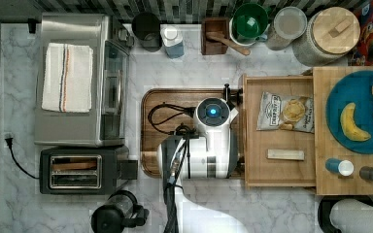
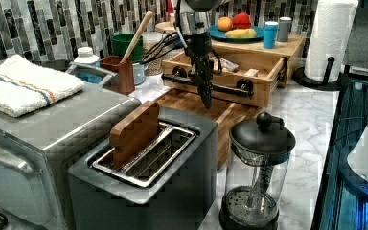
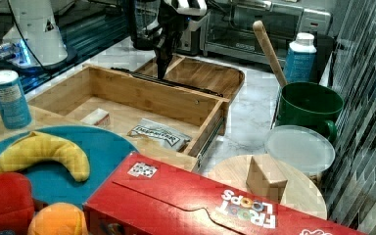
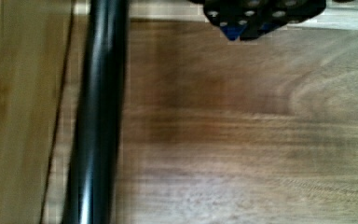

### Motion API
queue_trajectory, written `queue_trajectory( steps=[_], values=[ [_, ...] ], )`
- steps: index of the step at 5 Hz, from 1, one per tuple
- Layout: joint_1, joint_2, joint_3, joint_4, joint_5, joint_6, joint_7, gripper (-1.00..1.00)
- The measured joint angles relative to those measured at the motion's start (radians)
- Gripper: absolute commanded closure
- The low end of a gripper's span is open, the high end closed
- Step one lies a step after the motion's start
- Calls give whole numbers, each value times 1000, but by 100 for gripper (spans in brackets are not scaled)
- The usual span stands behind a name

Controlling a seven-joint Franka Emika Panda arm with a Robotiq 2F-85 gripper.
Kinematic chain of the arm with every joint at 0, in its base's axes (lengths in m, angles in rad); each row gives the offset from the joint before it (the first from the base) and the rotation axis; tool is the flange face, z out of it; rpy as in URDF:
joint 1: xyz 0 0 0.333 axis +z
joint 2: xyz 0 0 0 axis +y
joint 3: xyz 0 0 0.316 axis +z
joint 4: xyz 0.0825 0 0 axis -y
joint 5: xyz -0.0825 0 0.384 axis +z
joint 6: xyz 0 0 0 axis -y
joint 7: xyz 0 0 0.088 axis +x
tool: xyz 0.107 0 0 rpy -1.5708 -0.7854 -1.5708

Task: Close the drawer.

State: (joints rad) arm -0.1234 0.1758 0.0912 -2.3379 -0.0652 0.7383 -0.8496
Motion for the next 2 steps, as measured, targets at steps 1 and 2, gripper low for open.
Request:
queue_trajectory(
  steps=[1, 2],
  values=[
    [1, 0, -43, 0, -3, 38, -83, 100],
    [-19, 0, -67, 0, -3, 82, -120, 100]
  ],
)
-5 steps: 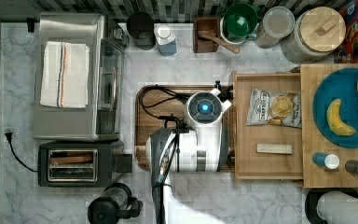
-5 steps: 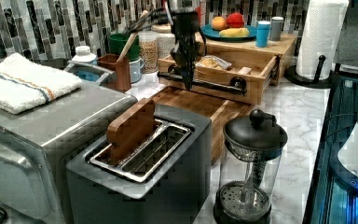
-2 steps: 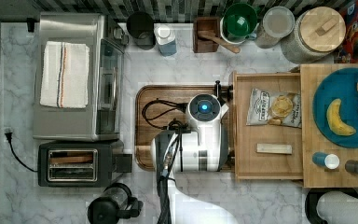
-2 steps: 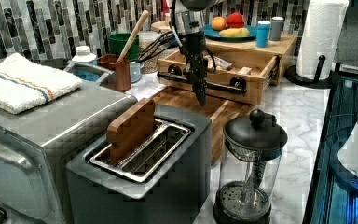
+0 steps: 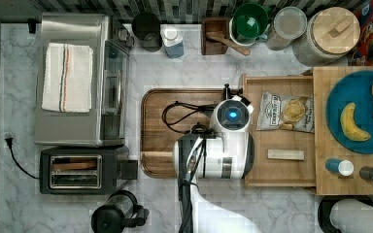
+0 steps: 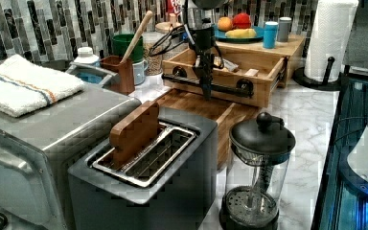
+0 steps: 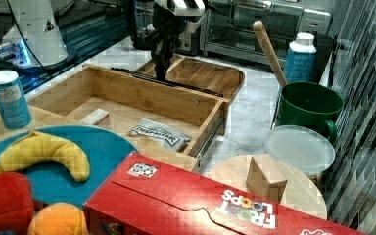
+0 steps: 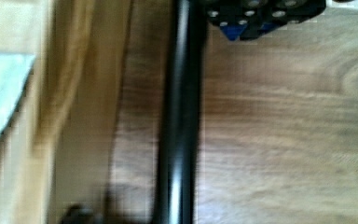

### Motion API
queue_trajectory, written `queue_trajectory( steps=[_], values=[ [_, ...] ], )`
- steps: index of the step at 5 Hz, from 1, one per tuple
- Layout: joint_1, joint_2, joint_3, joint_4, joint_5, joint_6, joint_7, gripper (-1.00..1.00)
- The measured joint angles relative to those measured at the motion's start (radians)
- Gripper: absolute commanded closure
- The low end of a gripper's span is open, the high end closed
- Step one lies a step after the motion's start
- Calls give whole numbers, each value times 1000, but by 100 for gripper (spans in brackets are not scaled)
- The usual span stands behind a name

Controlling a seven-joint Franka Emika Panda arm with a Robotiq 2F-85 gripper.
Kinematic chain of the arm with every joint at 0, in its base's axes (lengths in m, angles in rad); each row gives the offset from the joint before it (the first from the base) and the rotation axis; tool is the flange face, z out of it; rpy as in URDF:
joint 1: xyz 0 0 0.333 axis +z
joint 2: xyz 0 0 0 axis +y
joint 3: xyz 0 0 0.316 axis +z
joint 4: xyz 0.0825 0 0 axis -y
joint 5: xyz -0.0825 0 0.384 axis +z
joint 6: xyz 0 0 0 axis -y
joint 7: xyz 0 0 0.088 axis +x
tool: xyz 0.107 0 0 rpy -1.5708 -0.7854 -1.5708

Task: Close the drawer.

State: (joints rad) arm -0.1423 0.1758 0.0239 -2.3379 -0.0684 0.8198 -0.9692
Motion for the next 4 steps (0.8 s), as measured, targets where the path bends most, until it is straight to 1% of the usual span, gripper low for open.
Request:
queue_trajectory(
  steps=[2, 3, 4],
  values=[
    [-21, 2, -16, 8, 2, 3, -62, 100],
    [-41, 3, -15, 14, 9, 3, -70, 100],
    [-67, 22, -15, 21, 44, 62, -163, 100]
  ],
)
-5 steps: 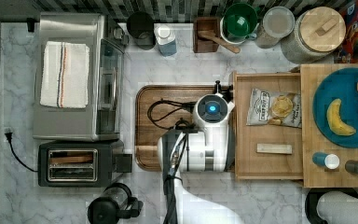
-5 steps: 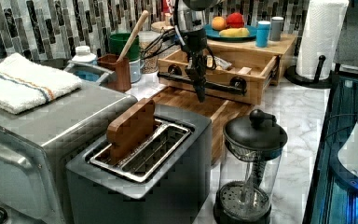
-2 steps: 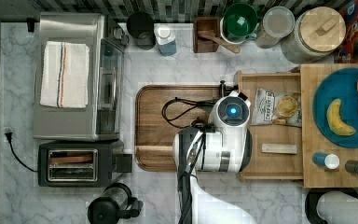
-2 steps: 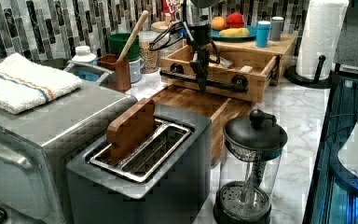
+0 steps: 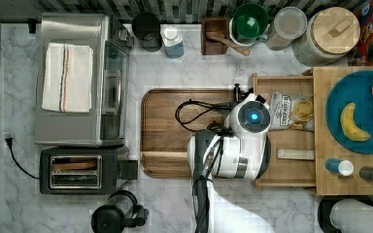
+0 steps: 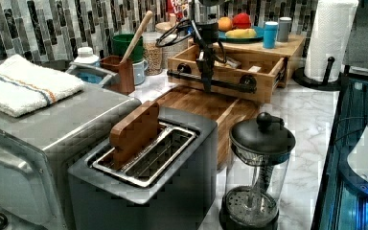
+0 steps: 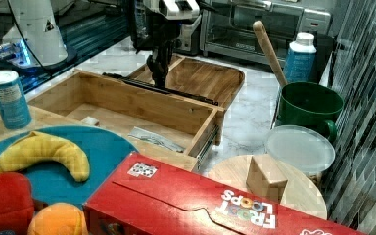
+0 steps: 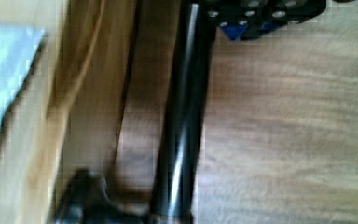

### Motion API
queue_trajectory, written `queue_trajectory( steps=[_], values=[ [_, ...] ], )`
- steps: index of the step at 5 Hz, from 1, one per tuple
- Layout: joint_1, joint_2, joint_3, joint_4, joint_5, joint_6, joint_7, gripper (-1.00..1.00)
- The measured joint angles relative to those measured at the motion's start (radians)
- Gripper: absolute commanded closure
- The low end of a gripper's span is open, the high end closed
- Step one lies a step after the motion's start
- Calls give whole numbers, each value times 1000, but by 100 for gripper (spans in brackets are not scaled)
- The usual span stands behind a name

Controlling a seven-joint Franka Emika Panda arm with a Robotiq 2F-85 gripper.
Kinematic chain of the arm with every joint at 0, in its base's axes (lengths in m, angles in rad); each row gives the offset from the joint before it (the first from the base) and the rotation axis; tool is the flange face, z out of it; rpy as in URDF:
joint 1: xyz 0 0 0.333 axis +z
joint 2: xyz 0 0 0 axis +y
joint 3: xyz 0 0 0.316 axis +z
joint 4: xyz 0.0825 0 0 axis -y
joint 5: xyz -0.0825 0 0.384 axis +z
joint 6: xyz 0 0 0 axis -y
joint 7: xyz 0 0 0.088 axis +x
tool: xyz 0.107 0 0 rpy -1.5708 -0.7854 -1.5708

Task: Close the drawer.

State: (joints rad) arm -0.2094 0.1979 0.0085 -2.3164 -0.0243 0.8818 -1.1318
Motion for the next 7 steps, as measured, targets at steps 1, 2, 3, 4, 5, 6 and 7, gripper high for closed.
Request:
queue_trajectory(
  steps=[1, 2, 3, 4, 5, 6, 7],
  values=[
    [-31, 28, -10, 16, 3, 49, -100, 100],
    [-72, 40, -22, 29, 3, 63, -116, 100],
    [-86, 61, -66, 61, 21, 66, -152, 100],
    [-121, 82, -93, 96, 34, 63, -224, 100],
    [-160, 111, -115, 146, 81, 48, -275, 100],
    [-200, 142, -115, 195, 77, 37, -336, 100],
    [-204, 161, -114, 238, 82, -28, -419, 100]
  ],
)
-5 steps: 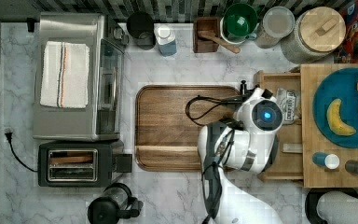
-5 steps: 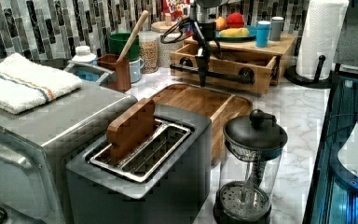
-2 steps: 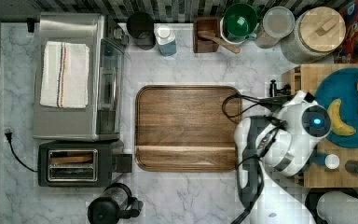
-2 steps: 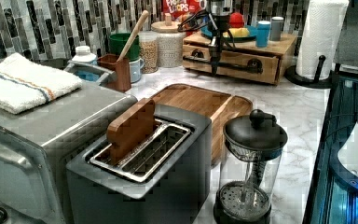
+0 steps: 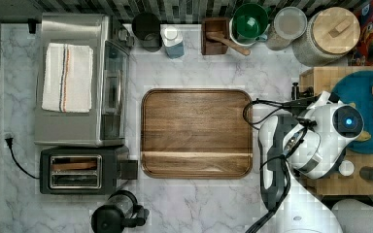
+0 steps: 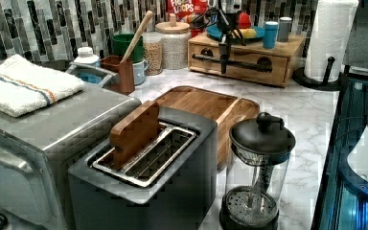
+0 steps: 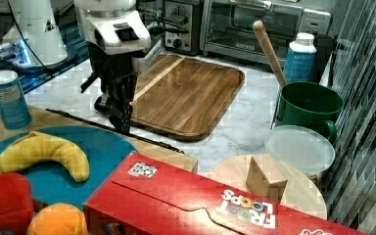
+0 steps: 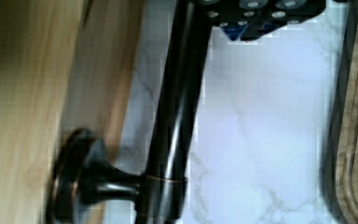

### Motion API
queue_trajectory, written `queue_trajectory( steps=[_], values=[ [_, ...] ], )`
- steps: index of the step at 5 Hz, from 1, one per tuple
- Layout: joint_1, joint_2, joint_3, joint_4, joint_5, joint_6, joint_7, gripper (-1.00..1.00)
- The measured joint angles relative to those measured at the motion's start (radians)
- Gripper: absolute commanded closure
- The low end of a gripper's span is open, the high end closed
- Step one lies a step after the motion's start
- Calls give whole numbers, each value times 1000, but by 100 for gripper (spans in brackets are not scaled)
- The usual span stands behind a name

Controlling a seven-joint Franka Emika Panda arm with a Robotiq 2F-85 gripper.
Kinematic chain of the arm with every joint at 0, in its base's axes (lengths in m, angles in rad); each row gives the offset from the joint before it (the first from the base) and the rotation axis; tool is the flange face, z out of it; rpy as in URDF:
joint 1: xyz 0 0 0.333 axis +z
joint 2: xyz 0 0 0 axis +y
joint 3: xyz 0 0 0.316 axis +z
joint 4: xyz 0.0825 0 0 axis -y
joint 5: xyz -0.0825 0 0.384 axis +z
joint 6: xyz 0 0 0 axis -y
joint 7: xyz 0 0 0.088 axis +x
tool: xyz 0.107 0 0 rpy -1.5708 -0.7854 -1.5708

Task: Close the drawer.

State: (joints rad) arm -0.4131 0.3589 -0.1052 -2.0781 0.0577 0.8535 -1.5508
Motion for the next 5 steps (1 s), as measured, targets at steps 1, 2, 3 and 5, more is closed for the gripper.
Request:
queue_trajectory(
  steps=[1, 2, 3, 5],
  values=[
    [-1, 19, 3, 37, -10, -52, -15, 100],
    [1, 24, 1, 39, -3, -43, -14, 100],
    [1, 25, 3, 41, -7, -45, -15, 100],
    [1, 30, 2, 49, -1, -53, -15, 100]
  ],
)
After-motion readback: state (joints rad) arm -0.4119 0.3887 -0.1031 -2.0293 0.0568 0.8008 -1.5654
